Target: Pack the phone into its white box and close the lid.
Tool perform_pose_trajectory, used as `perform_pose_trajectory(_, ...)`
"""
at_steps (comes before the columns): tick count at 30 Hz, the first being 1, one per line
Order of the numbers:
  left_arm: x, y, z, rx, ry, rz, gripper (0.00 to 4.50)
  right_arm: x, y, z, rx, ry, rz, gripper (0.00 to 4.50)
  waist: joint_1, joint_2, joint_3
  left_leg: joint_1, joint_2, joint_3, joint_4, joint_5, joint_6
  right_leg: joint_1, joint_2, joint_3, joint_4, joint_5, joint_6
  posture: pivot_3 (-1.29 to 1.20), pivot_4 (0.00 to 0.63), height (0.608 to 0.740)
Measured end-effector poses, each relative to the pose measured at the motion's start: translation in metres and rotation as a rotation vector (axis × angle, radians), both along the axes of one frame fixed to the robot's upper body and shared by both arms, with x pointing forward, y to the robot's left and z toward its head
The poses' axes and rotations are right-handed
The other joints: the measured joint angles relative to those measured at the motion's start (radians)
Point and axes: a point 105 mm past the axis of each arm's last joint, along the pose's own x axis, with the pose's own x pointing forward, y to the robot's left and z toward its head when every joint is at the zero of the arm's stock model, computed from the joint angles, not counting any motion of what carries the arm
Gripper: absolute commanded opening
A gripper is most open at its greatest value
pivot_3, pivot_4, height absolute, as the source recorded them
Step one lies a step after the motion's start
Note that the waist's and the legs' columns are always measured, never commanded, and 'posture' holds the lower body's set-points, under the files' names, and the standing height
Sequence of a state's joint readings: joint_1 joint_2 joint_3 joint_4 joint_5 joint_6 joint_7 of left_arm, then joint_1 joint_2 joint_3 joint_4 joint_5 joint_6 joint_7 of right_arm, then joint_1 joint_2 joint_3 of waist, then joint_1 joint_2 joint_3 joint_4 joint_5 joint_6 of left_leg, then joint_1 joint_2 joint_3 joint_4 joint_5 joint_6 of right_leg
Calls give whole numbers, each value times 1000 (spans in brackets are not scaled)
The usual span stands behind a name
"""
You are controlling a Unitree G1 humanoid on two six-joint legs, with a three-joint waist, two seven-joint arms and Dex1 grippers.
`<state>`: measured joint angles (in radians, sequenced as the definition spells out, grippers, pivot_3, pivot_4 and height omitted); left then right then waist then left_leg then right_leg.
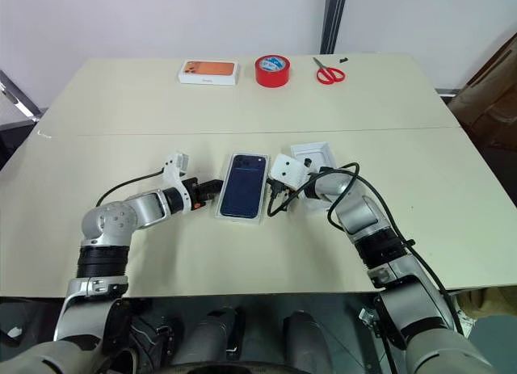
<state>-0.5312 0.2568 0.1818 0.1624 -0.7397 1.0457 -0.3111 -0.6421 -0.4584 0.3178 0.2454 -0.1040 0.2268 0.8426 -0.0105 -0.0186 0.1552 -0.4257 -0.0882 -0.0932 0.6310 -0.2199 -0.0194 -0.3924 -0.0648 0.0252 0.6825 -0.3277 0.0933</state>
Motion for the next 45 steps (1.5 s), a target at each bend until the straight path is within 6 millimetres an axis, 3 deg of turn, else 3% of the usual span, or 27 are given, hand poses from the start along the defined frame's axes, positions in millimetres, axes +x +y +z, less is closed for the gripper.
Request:
perform_pose_trajectory(5,2,-18,1,-11,7,-45,54,5,-16,1,-16,6,-39,0,0,0,0,0,0,0,0,0,0,0,0,0,0,0,0,0,150,734)
perform_pose_trajectory(13,9,-63,0,-11,-8,-149,54,6,-57,3,-55,1,-129,0,1,0,0,0,0,0,0,0,0,1,0,0,0,0,0,0,150,734)
perform_pose_trajectory(25,10,-90,-1,0,-30,-230,54,-5,-83,-4,-82,23,-192,0,15,0,0,0,0,1,1,0,0,1,0,0,0,0,0,0,150,734)
perform_pose_trajectory(33,11,-79,3,33,-59,-244,54,-5,-83,-2,-88,14,-189,0,14,0,0,0,0,1,1,0,0,1,0,0,0,0,0,0,150,734)
perform_pose_trajectory(41,19,-24,13,141,-153,-160,54,-10,-103,19,-113,-21,-223,0,11,0,0,0,0,1,0,0,0,0,0,1,0,0,0,0,150,734)
perform_pose_trajectory(43,17,-17,19,150,-197,-166,579,-12,-105,25,-76,-15,-238,548,11,0,0,0,0,1,0,0,0,0,0,1,0,0,0,0,150,734)
perform_pose_trajectory(45,14,-11,30,155,-272,-185,1399,-12,-109,27,-52,-10,-260,1387,12,0,0,0,0,1,0,0,0,0,0,1,0,0,0,0,150,734)
